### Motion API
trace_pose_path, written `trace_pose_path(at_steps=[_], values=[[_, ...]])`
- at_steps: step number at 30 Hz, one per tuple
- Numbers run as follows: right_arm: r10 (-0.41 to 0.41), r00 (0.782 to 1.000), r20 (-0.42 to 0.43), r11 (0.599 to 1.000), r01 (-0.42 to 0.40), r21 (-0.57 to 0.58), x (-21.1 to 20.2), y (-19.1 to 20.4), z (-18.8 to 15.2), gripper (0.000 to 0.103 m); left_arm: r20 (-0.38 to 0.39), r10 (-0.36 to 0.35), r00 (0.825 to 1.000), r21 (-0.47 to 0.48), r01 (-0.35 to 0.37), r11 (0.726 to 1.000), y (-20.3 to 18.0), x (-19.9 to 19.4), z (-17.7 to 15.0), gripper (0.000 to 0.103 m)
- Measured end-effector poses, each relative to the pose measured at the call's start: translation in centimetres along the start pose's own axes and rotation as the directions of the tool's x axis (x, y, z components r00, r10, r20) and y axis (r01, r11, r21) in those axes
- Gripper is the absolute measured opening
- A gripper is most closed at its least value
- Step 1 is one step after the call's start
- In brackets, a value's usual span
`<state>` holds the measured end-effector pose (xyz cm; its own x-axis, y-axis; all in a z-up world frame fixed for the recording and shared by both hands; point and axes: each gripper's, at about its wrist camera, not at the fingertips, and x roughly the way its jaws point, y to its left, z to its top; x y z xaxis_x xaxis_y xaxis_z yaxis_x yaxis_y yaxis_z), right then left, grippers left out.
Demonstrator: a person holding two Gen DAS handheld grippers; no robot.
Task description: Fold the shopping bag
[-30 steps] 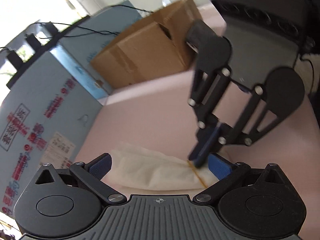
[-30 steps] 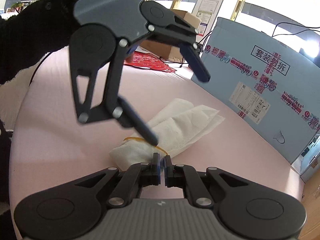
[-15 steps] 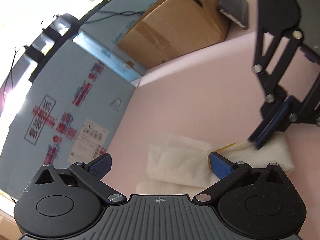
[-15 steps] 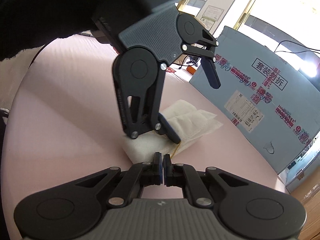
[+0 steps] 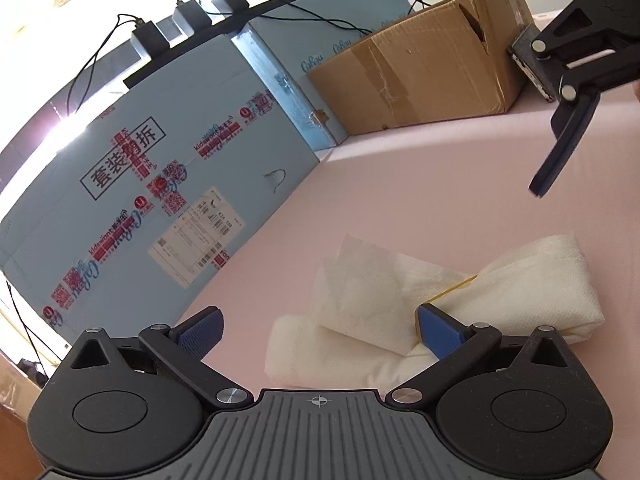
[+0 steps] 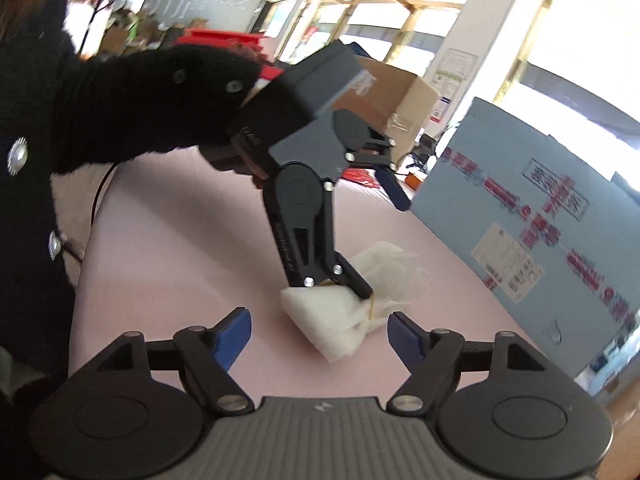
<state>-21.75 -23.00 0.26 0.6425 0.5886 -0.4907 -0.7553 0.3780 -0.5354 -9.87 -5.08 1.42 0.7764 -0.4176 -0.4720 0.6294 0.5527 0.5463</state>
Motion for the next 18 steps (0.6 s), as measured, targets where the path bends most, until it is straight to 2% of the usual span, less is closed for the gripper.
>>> trace_pose_path(at_steps=[2, 3, 4, 5, 6, 9, 11, 13, 15, 18], values=[[-0.017, 1.000, -0.004, 0.999, 0.017, -0.046, 1.2, 0.3, 0.4, 0.062, -0.001, 0.002, 1.000, -0.017, -0.002, 1.000, -0.1, -0.3, -0.1, 0.103], [-0.010, 1.000, -0.015, 0.999, 0.009, -0.051, 2.0, -0.1, 0.8, 0.049, -0.004, 0.008, 1.000, -0.029, -0.008, 1.000, -0.2, -0.5, -0.1, 0.103], [0.007, 1.000, -0.028, 0.998, -0.009, -0.065, 2.4, -0.1, 1.1, 0.045, -0.007, 0.021, 1.000, -0.035, -0.021, 0.999, -0.4, -0.7, -0.1, 0.103], [0.015, 0.999, -0.032, 0.997, -0.018, -0.074, 2.6, 0.0, 1.2, 0.035, -0.013, 0.049, 0.999, -0.027, -0.049, 0.998, -0.8, -0.8, -0.2, 0.103], [0.035, 0.998, -0.043, 0.995, -0.038, -0.093, 2.9, 0.1, 1.5, 0.029, -0.021, 0.088, 0.996, -0.005, -0.088, 0.996, -1.4, -1.0, -0.2, 0.103], [0.076, 0.996, -0.053, 0.997, -0.077, -0.020, 3.1, -0.9, 1.5, 0.027, -0.046, 0.211, 0.976, 0.107, -0.206, 0.973, -3.3, -1.5, -0.7, 0.103], [0.112, 0.993, -0.033, 0.989, -0.108, 0.106, 3.0, -2.2, 0.9, 0.027, -0.052, 0.259, 0.964, 0.128, -0.251, 0.959, -3.9, -1.8, -1.2, 0.103], [0.140, 0.990, -0.007, 0.958, -0.134, 0.252, 3.1, -3.5, 0.2, 0.027, -0.068, 0.279, 0.958, 0.094, -0.273, 0.958, -3.8, -2.1, -1.6, 0.103], [0.156, 0.988, 0.021, 0.912, -0.152, 0.382, 3.1, -4.7, -0.3, 0.025, -0.073, 0.288, 0.955, 0.069, -0.283, 0.957, -3.7, -2.4, -1.9, 0.103], [0.169, 0.984, 0.063, 0.803, -0.175, 0.569, 3.0, -6.5, -1.1, 0.022, -0.064, 0.289, 0.955, 0.062, -0.286, 0.956, -3.8, -2.4, -1.8, 0.103]])
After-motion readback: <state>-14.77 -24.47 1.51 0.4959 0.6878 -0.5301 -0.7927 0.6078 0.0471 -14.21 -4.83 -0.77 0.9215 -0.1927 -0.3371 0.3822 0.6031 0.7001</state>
